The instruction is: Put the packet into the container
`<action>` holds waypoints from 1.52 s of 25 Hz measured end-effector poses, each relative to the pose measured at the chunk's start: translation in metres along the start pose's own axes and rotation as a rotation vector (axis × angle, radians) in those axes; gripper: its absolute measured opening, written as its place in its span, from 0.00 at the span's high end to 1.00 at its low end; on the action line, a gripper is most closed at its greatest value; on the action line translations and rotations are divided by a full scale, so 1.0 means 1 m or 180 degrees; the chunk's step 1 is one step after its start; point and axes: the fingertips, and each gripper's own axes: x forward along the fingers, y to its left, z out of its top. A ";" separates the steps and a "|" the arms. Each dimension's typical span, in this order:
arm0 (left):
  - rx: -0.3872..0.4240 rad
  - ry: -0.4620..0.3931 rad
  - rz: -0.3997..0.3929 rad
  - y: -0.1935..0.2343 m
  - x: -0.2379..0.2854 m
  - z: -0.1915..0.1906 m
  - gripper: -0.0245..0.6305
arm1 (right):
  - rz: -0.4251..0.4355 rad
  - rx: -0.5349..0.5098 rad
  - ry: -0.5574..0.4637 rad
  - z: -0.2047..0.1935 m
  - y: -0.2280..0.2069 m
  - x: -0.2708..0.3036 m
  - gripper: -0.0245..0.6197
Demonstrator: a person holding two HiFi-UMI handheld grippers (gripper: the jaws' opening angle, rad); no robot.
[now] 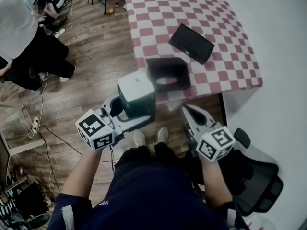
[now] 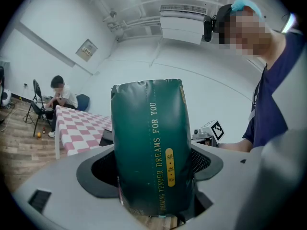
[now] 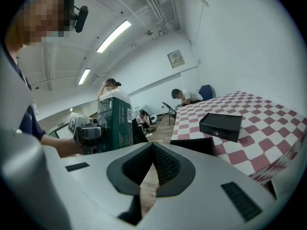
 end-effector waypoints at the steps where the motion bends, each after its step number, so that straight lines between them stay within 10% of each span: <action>1: 0.0018 0.0013 0.0001 0.001 0.001 0.003 0.28 | -0.0001 0.0001 -0.0002 0.002 0.000 0.000 0.94; 12: 0.0795 0.0549 0.0179 -0.019 0.064 -0.089 0.28 | 0.0226 0.0064 -0.0233 -0.099 -0.048 -0.030 0.94; 17: 0.1248 0.0926 0.0321 0.023 0.124 -0.058 0.28 | 0.0338 0.0093 -0.0152 -0.057 -0.103 -0.011 0.94; 38: 0.2245 0.2779 0.0148 0.050 0.198 -0.177 0.29 | 0.0325 0.0447 -0.0063 -0.118 -0.178 -0.048 0.94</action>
